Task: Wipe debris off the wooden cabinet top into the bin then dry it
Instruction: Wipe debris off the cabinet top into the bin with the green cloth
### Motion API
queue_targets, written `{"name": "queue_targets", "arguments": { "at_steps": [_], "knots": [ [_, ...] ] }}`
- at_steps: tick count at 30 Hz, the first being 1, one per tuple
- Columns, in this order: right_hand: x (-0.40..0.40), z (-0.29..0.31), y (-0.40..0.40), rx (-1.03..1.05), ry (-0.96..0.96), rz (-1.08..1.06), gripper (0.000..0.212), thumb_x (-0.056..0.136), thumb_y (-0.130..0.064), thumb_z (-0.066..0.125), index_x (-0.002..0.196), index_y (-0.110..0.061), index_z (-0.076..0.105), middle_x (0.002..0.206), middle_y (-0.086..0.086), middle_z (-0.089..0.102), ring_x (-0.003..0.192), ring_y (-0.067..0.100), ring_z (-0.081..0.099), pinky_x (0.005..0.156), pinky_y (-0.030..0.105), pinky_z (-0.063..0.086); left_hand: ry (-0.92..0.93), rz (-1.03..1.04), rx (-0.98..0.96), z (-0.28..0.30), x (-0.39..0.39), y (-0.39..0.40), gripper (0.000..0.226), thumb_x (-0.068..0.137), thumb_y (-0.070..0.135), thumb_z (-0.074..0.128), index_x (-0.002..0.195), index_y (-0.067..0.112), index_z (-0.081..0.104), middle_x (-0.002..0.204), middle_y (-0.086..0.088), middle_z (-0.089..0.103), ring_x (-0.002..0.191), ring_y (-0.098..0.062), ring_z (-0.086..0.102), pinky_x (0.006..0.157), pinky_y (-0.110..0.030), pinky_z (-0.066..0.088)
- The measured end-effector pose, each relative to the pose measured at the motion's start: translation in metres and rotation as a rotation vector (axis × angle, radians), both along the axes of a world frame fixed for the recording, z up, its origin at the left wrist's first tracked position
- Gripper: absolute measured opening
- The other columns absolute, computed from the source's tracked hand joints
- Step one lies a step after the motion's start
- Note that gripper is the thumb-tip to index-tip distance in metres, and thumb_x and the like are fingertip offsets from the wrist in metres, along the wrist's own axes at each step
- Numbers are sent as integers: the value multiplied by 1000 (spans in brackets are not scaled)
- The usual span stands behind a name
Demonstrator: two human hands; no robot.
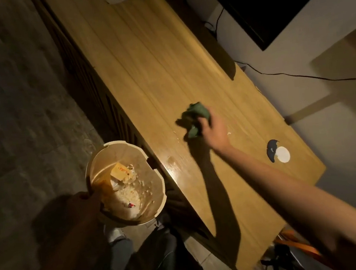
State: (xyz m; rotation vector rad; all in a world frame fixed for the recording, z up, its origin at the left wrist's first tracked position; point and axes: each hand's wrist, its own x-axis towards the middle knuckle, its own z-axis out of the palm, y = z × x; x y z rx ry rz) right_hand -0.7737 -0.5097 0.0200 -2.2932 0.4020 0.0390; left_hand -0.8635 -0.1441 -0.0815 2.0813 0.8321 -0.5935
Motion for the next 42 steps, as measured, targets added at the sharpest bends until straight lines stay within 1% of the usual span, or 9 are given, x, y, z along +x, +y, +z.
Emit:
{"name": "queue_targets", "arguments": {
  "at_steps": [5,9,14,24,27,31,34,38,42],
  "knots": [
    [21,-4,-155,-220,75,-319,38,107,-20,45,145,-21,50,137,6,61,126,26,57,111,44,45,-131,72,5,-3,-15,-21,27,93,27,70,87,0,70,74,-11,65,82,-39,64,62,-34,43],
    [31,-26,-233,-339,158,-432,37,107,-15,47,143,-21,51,138,13,60,129,33,56,112,48,46,-143,130,46,-19,-22,-25,43,87,43,74,94,1,73,90,-25,71,90,-41,67,85,-53,54],
    [41,-55,-242,-369,202,-468,40,107,-19,48,144,-33,48,141,10,61,129,35,58,112,52,45,-128,263,38,-30,-24,-27,44,72,52,72,70,8,69,75,-24,68,82,-43,68,82,-61,56],
    [60,-69,-112,-457,36,-264,42,102,-17,53,140,-32,49,132,4,67,116,27,66,100,42,50,-128,328,6,-43,-31,-23,34,81,40,77,68,10,69,71,-19,69,78,-42,70,78,-57,58],
    [43,-72,-50,-446,-40,-149,43,98,-15,60,135,-34,53,129,-2,67,107,22,69,83,31,55,-104,308,-27,-40,-31,-23,45,79,44,77,78,0,69,77,-25,70,80,-44,70,80,-61,58],
    [2,-78,34,-362,-114,27,45,92,-7,65,130,-31,62,132,-8,66,94,15,71,53,2,29,-108,293,-57,-31,-30,-25,59,66,58,72,78,1,70,75,-19,70,76,-38,68,76,-52,58],
    [-33,-77,98,-305,-141,167,45,95,-9,62,131,-35,63,142,-10,61,114,15,68,64,15,54,-128,230,-42,-25,-31,-23,52,66,60,77,71,9,69,64,-8,65,64,-25,62,64,-37,50],
    [-92,-92,169,-109,109,313,38,106,-25,50,141,-41,50,126,-5,67,111,15,65,91,32,57,-135,145,-41,-17,-32,-18,32,84,38,77,62,21,62,58,2,60,60,-19,61,57,-27,42],
    [-169,-109,203,241,366,220,41,104,-18,54,143,-31,55,133,-3,66,125,15,60,95,3,38,-139,88,-33,-3,-41,-13,29,87,34,75,66,21,60,61,5,59,57,-9,56,50,-22,36]
  ]
}}
